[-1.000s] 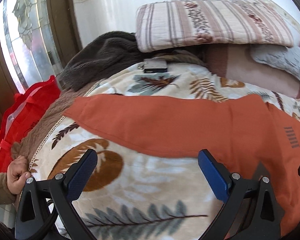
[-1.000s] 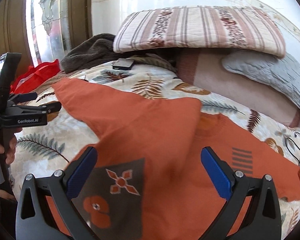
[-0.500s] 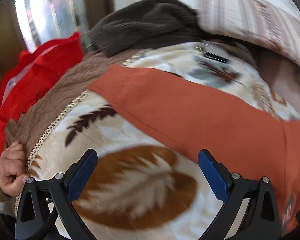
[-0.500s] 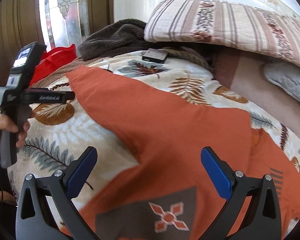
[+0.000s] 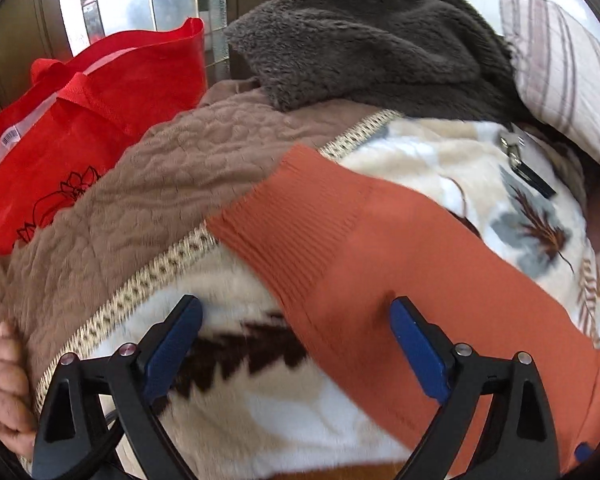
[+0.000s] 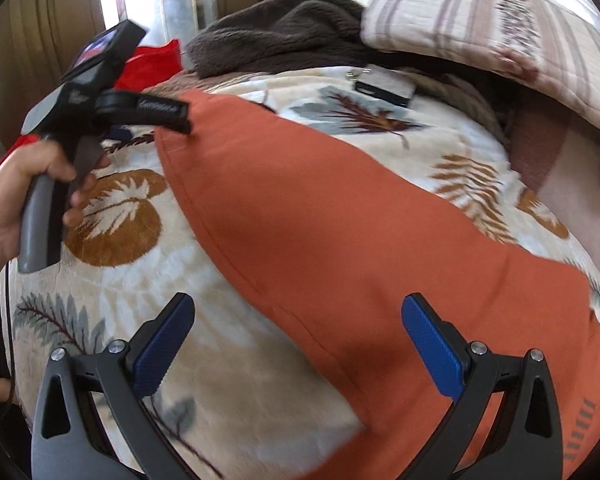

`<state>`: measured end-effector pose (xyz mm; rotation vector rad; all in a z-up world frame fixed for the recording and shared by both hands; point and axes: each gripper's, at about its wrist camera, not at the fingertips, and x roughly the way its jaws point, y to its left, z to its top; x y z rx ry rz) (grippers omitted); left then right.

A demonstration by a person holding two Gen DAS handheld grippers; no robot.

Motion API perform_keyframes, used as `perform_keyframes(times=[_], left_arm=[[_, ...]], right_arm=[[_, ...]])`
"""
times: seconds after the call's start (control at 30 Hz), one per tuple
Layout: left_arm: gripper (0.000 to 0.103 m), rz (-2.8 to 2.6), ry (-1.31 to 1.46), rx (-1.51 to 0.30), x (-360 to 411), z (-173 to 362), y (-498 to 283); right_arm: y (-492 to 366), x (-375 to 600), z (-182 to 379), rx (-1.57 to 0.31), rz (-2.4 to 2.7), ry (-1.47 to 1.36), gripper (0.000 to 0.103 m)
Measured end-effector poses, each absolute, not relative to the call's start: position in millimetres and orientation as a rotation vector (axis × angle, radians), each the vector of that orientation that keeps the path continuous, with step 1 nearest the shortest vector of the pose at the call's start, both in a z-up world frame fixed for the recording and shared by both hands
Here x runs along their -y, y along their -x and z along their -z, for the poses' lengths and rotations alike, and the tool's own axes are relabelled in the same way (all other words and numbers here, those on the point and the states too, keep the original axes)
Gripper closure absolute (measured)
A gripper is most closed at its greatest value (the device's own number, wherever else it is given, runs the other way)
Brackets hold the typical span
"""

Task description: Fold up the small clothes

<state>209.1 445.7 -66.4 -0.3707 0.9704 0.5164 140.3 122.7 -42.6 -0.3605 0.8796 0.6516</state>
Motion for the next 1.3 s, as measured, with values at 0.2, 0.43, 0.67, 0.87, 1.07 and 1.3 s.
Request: perform_keyframes(times=[0.2, 0.43, 0.67, 0.87, 1.07, 1.3], left_arm=[[0.012, -0.564, 0.344, -0.956, -452, 72, -231], [0.097, -0.478, 0.438, -0.891, -450, 66, -230], [0.1, -0.345, 0.492, -0.809, -439, 22, -214], [0.1, -0.207, 0.436, -0.748, -379, -36, -201], [0.1, -0.051, 0.334, -0.7, -288, -90, -198], [0.1, 0.161, 0.223, -0.643, -159, -148, -189]], right_arm=[[-148, -154, 56, -0.885, -0.667, 0.41, 0.0], [-158, -176, 66, -0.887, -0.666, 0.439, 0.049], [-154, -165, 50, -0.893, -0.705, 0.328, 0.09], [-150, -137, 38, -0.92, -0.699, 0.211, 0.091], [-150, -81, 19, -0.925, -0.666, 0.041, 0.094], [-138, 0, 0, -0.893, -0.604, -0.112, 0.094]])
